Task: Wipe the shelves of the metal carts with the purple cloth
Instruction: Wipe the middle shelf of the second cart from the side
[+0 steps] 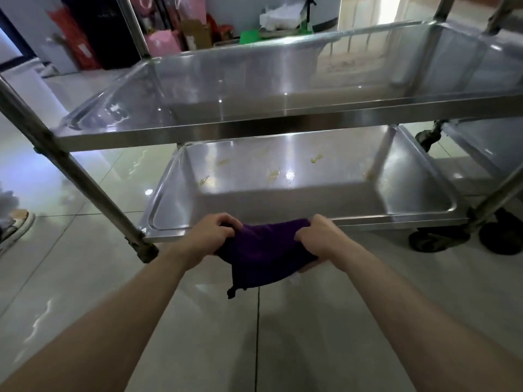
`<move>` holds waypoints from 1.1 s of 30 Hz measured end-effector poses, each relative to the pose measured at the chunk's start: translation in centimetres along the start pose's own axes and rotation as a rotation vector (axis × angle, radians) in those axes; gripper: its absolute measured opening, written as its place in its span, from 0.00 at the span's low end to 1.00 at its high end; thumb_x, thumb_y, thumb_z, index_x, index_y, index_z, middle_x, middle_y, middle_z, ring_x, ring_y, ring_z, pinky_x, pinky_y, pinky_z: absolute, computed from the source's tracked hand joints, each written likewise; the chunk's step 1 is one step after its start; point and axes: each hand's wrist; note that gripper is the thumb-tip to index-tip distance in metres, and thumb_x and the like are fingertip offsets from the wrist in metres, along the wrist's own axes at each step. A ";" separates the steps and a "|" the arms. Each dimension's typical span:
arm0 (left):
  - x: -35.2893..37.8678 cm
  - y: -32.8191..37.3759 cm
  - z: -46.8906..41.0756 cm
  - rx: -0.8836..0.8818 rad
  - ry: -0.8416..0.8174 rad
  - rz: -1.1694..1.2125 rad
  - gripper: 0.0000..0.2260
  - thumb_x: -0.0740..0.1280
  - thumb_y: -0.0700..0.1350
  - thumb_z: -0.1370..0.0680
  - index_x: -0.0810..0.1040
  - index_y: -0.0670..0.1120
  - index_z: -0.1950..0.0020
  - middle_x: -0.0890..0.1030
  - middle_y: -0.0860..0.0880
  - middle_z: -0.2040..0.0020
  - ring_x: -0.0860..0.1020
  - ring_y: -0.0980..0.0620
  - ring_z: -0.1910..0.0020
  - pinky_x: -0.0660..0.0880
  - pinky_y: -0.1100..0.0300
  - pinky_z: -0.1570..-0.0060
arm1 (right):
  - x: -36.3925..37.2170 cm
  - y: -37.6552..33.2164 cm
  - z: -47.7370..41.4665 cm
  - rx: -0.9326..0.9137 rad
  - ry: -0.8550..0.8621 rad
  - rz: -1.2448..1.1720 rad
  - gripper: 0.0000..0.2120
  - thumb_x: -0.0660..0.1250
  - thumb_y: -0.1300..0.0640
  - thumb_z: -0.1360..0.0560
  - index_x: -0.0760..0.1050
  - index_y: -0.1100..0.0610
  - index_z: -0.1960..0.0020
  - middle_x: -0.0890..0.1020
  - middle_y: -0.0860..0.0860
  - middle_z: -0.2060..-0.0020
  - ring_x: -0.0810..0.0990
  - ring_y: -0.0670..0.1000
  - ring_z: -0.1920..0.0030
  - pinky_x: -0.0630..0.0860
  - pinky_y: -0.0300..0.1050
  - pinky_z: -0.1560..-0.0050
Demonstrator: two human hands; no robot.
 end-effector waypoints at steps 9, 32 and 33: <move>-1.2 1.3 -5.4 0.206 0.131 0.111 0.19 0.67 0.42 0.16 0.78 0.56 0.25 0.80 0.55 0.35 0.81 0.60 0.45 0.78 0.71 0.57 | 1.0 -1.1 -4.4 -0.259 0.156 0.009 0.18 0.70 0.47 0.18 0.76 0.50 0.30 0.83 0.45 0.45 0.84 0.47 0.48 0.81 0.47 0.48; -16.2 -14.6 -3.1 0.014 0.785 0.446 0.40 0.84 0.59 0.28 0.69 0.57 0.21 0.77 0.51 0.27 0.77 0.51 0.30 0.75 0.51 0.32 | 13.2 0.1 -15.4 -0.261 0.335 1.044 0.44 0.31 0.19 0.25 0.36 0.36 0.14 0.37 0.59 0.13 0.32 0.65 0.15 0.30 0.79 0.23; -16.6 -14.2 -3.2 0.071 0.755 0.474 0.34 0.83 0.58 0.27 0.74 0.57 0.25 0.81 0.51 0.31 0.80 0.52 0.33 0.78 0.49 0.32 | 13.2 0.0 -15.4 -0.256 0.335 1.052 0.43 0.32 0.19 0.25 0.36 0.35 0.14 0.37 0.59 0.13 0.32 0.65 0.15 0.31 0.79 0.23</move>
Point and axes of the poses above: each hand's wrist, its own z-axis away from the middle knuckle, its own x-axis out of the palm, y = z × x
